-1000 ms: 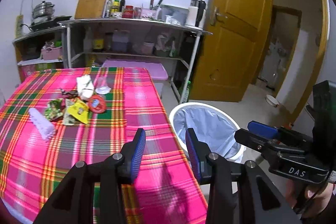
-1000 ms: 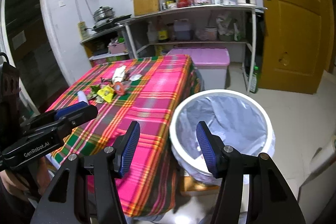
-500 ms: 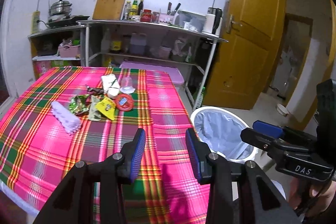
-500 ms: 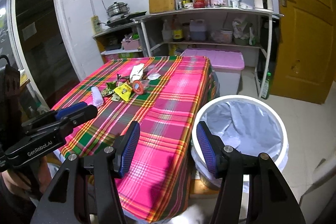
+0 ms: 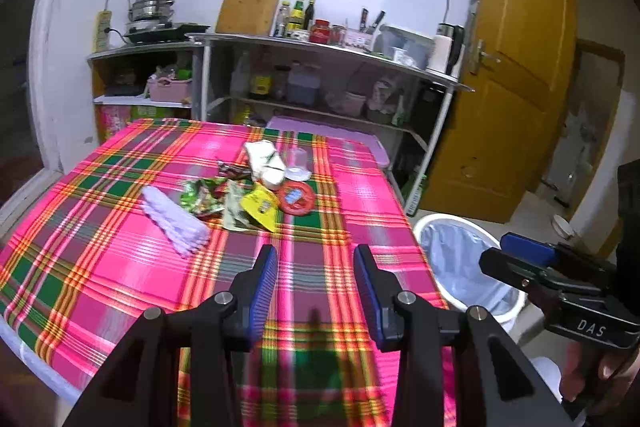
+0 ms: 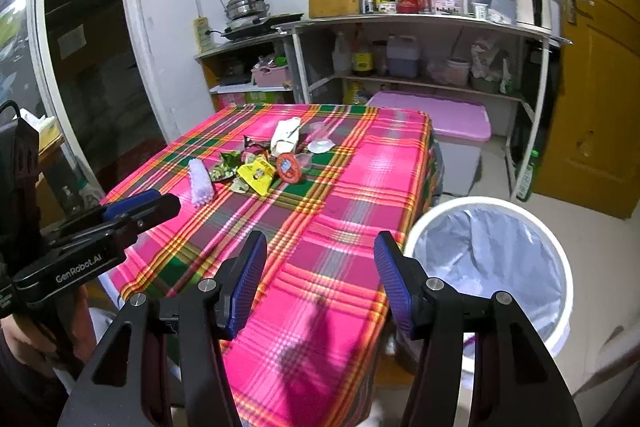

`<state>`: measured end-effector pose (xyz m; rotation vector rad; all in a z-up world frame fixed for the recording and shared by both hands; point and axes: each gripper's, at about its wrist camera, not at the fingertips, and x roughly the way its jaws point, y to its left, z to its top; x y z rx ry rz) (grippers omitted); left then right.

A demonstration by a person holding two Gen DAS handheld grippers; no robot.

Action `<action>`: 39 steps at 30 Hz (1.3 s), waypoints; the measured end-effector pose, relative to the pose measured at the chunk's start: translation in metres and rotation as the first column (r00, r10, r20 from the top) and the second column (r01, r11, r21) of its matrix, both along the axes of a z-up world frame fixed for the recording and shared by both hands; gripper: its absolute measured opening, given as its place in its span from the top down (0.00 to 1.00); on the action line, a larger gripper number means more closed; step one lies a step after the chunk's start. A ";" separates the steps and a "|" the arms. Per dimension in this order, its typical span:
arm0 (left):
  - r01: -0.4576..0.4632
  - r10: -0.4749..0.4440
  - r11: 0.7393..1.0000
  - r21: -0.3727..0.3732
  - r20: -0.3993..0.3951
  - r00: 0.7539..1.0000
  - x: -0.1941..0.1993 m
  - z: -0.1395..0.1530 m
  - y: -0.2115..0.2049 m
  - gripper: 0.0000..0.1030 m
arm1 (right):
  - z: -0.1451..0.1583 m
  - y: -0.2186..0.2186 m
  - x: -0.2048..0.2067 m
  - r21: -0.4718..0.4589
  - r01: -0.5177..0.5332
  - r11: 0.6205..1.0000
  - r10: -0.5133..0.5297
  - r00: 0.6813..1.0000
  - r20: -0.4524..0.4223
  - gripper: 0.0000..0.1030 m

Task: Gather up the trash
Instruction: 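Move both tools back from the bin to the table, then grasp the white foam net with the left tool while the right tool grasps the orange carton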

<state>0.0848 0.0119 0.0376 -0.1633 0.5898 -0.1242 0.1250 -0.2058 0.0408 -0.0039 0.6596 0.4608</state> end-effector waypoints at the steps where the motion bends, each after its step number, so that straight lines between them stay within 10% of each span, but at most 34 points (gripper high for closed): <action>1: -0.013 0.013 1.000 0.001 -0.001 1.000 0.003 -0.001 0.005 0.62 | -0.001 0.003 0.003 -0.002 -0.004 1.000 0.004 1.000 -0.001 0.45; 18: -0.196 0.193 0.980 -0.028 -0.081 0.978 0.065 -0.029 0.080 0.55 | -0.018 0.049 0.065 -0.037 -0.072 0.997 0.070 0.997 -0.038 0.45; 39: -0.369 0.354 0.929 -0.004 -0.270 0.895 0.148 -0.085 0.120 0.54 | -0.039 0.094 0.139 -0.070 -0.127 0.989 0.120 0.988 -0.101 0.45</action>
